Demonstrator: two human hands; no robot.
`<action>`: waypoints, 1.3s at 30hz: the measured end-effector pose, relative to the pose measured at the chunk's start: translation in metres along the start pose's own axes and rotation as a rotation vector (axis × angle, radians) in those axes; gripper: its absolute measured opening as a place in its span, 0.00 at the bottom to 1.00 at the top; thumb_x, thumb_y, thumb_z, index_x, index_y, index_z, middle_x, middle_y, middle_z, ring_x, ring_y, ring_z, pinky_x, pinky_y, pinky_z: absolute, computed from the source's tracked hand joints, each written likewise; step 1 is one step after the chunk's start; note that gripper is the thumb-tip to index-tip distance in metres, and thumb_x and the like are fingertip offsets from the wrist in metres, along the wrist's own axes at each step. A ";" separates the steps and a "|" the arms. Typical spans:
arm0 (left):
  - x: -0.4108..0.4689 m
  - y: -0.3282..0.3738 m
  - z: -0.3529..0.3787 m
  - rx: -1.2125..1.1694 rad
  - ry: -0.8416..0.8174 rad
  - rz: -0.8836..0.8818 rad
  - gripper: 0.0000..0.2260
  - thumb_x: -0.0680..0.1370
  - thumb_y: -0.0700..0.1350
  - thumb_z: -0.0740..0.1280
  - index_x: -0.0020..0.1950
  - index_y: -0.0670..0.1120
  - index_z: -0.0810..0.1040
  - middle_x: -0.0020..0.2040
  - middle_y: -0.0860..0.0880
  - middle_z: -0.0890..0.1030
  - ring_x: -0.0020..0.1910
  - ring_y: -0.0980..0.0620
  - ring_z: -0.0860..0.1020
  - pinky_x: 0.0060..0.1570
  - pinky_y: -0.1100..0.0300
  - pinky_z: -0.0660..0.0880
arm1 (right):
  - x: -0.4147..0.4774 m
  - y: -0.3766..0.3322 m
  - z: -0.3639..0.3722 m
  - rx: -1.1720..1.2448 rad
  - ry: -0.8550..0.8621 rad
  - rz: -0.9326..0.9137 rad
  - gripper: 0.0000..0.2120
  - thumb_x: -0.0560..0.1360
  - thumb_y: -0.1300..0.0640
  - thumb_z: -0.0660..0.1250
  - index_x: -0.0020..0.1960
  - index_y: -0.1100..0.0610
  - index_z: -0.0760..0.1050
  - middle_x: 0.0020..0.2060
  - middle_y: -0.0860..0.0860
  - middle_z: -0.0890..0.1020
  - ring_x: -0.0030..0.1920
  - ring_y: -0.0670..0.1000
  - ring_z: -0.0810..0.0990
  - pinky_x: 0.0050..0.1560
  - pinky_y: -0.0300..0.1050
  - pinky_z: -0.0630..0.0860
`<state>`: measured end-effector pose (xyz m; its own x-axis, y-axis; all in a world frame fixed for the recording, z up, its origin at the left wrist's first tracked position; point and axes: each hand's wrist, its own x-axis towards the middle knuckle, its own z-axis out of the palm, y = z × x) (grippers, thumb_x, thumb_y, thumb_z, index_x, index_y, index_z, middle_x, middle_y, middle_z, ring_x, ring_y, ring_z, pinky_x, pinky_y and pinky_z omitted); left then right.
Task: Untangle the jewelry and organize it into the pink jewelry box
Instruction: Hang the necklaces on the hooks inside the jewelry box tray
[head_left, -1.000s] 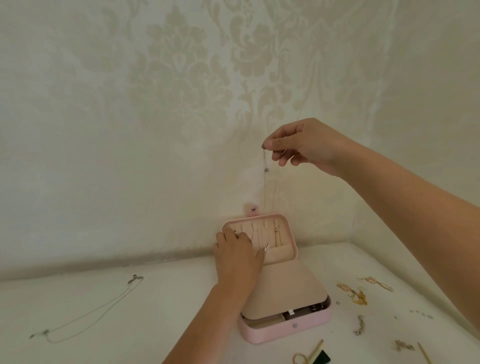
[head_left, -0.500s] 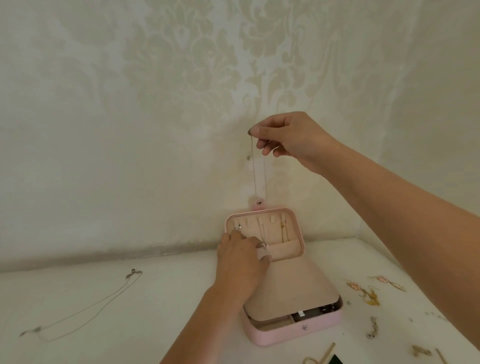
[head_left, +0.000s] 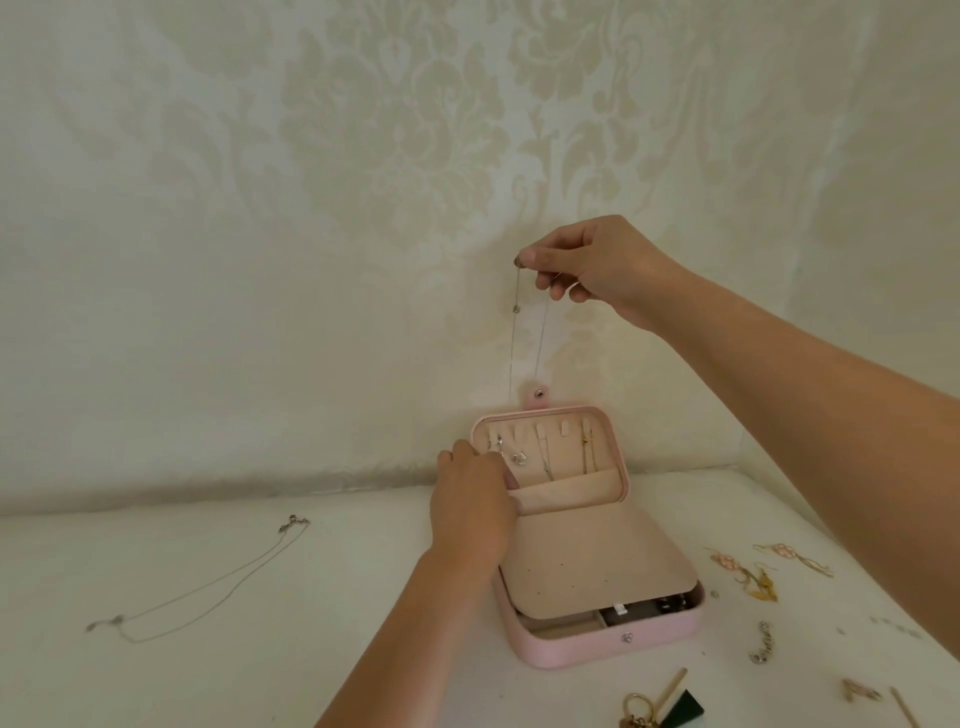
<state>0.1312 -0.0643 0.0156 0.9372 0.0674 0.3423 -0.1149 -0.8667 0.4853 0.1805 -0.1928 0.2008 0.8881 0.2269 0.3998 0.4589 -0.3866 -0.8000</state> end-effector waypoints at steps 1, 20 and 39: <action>0.000 0.000 0.000 -0.012 -0.002 -0.003 0.07 0.74 0.41 0.68 0.51 0.48 0.80 0.55 0.48 0.71 0.56 0.49 0.67 0.47 0.61 0.70 | 0.000 0.001 0.000 0.000 0.000 0.001 0.12 0.73 0.55 0.71 0.51 0.62 0.81 0.33 0.50 0.81 0.29 0.43 0.75 0.30 0.33 0.69; 0.001 -0.002 0.003 -0.063 0.038 0.004 0.06 0.73 0.40 0.71 0.49 0.47 0.81 0.53 0.48 0.72 0.55 0.50 0.67 0.43 0.63 0.64 | -0.009 0.013 0.001 0.044 -0.055 0.043 0.08 0.73 0.57 0.71 0.49 0.60 0.81 0.33 0.51 0.81 0.31 0.45 0.78 0.33 0.34 0.74; -0.001 0.000 0.003 -0.116 0.049 0.029 0.06 0.73 0.43 0.71 0.48 0.43 0.81 0.50 0.48 0.70 0.55 0.49 0.68 0.46 0.61 0.68 | -0.020 0.034 0.004 0.044 -0.121 0.036 0.07 0.73 0.58 0.70 0.49 0.58 0.82 0.36 0.53 0.83 0.31 0.45 0.79 0.35 0.33 0.77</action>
<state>0.1310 -0.0656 0.0126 0.9159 0.0696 0.3954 -0.1820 -0.8059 0.5634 0.1781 -0.2071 0.1638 0.8931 0.3206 0.3155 0.4225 -0.3571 -0.8331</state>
